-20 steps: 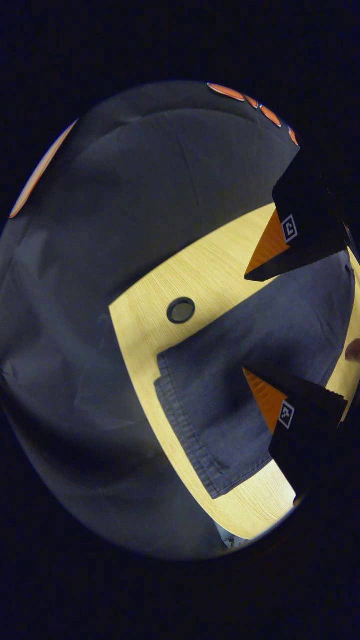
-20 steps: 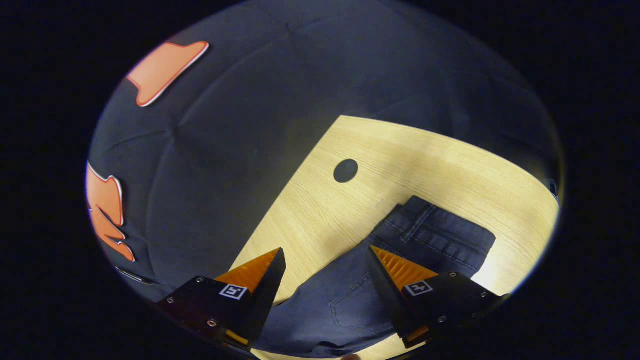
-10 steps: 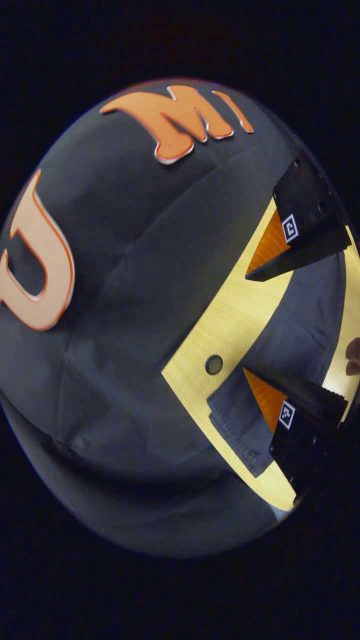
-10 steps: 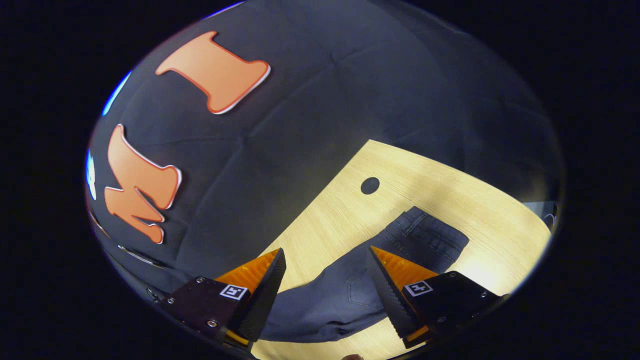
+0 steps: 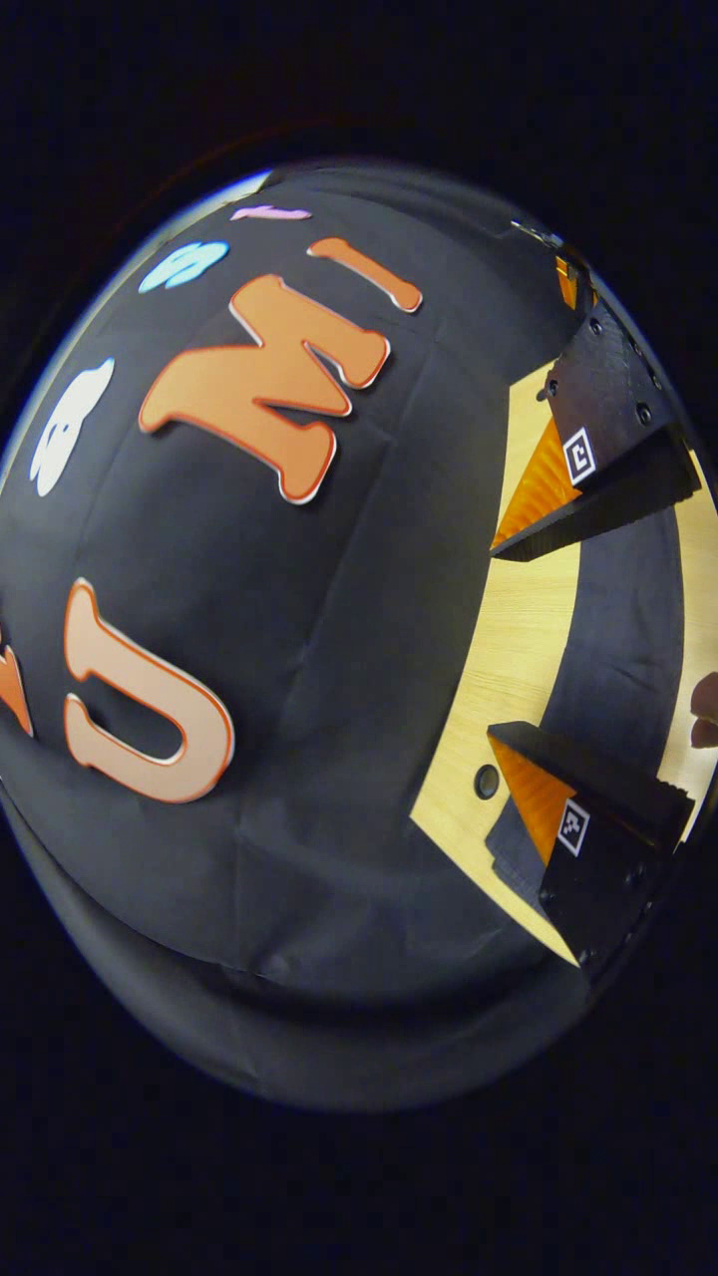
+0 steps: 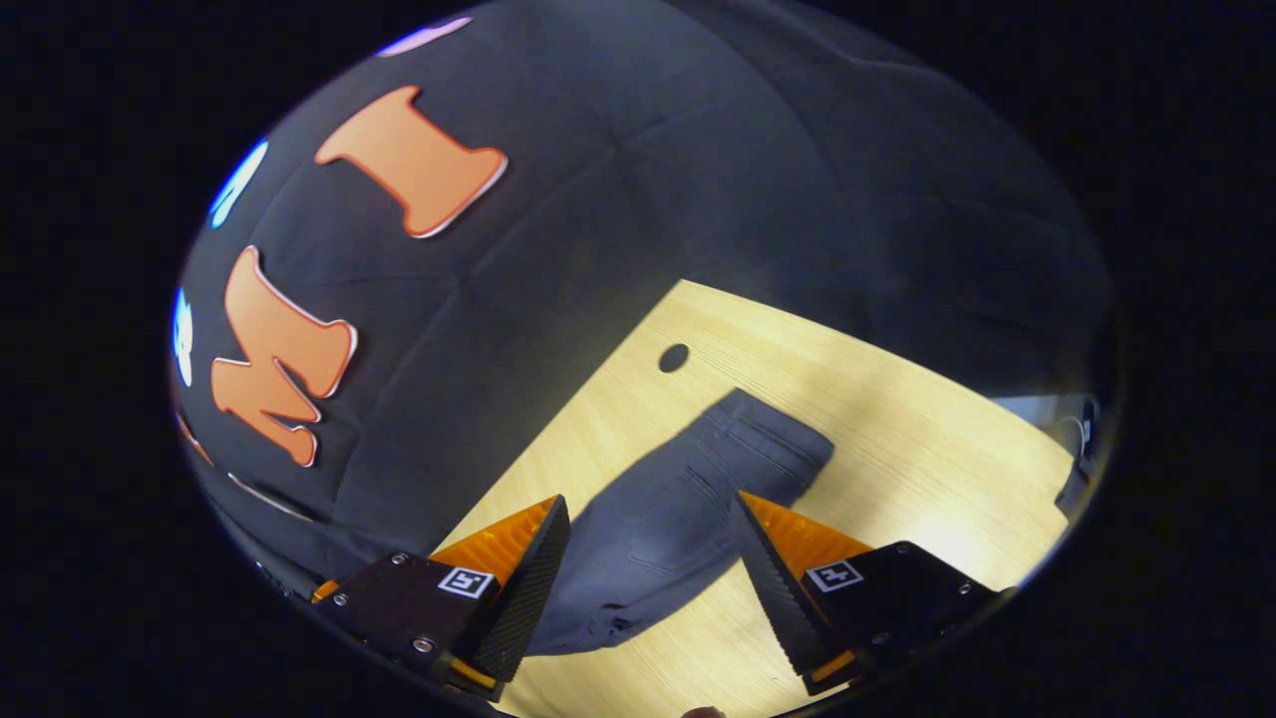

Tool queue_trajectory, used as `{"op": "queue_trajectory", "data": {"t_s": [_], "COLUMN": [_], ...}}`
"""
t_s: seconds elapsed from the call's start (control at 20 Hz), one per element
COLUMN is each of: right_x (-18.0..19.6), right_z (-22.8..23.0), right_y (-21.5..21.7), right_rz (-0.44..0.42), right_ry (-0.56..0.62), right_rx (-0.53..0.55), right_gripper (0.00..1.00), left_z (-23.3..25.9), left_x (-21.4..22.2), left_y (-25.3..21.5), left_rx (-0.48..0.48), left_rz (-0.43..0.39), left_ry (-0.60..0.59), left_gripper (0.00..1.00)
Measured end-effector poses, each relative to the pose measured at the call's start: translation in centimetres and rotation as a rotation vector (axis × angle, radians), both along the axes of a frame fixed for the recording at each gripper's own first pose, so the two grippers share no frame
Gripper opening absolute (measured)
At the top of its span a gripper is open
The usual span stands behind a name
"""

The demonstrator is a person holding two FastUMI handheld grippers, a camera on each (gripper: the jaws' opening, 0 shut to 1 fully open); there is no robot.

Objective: Grasp the waist and the cuffs of the jeans and fold them to make the two legs overlap; first hold the waist and fold one-third of the jeans toward the cuffs, then hold the cuffs and fold the remaining one-third in the same direction to finish folding.

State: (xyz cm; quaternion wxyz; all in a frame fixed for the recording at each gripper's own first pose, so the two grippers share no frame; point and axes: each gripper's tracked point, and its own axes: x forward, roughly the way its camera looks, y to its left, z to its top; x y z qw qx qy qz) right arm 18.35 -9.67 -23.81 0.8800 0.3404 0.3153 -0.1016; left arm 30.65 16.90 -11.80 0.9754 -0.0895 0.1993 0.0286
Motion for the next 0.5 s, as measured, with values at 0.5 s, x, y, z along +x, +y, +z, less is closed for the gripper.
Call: {"op": "queue_trajectory", "data": {"t_s": [0.5], "right_x": [3.2], "right_z": [-12.3], "right_y": [-4.3], "right_rz": [-0.130], "right_ry": [0.201], "right_rx": [0.097], "right_gripper": [0.98], "left_z": [-1.9], "left_x": [-3.4], "left_y": [-3.5], "left_rx": [0.014], "left_rz": [-0.024], "left_ry": [0.037], "left_gripper": [0.98]}}
